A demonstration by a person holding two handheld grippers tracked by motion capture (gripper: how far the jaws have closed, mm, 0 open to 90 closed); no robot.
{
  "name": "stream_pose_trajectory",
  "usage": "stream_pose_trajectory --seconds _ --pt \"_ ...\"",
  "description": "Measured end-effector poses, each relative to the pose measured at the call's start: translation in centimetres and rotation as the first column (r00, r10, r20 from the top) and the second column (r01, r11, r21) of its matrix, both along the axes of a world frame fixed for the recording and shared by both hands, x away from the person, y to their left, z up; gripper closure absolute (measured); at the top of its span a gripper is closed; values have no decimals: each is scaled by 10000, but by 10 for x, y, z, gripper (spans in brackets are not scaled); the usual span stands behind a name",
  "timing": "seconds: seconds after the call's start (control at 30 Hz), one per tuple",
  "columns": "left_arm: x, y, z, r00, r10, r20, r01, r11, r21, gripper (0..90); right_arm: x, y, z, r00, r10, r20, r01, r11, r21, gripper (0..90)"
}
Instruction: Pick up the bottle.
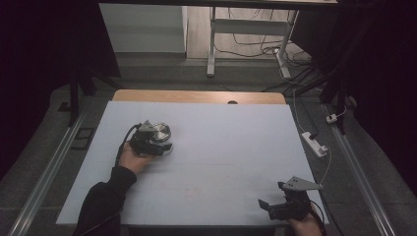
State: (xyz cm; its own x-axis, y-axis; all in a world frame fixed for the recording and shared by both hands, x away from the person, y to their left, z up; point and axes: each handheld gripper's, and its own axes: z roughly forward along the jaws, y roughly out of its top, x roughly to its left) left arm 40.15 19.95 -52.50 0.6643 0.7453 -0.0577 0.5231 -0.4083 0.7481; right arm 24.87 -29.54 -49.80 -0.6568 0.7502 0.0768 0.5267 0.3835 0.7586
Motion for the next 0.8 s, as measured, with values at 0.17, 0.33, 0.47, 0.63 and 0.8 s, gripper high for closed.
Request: stream_pose_trajectory --seconds 0.17,0.33,0.47,0.63,0.8 --pt "-1 2 -2 9998 -86 199 88 9999 -90 152 0 0 0 10000 -18 -28 18 10000 21 0" --pt "-2 -1 0 9998 168 46 -168 9998 50 153 0 0 0 10000 7 -9 -7 10000 -6 0" --pt "-3 -4 2 9994 342 26 -343 9992 189 154 0 0 0 10000 7 12 -7 10000 19 0" --pt "-7 -9 8 9996 260 118 -262 9994 213 155 0 0 0 10000 25 30 -25 10000 8 0" --pt "-13 -15 17 9995 81 307 -77 9999 -104 155 0 0 0 10000 21 46 -21 10000 17 0"
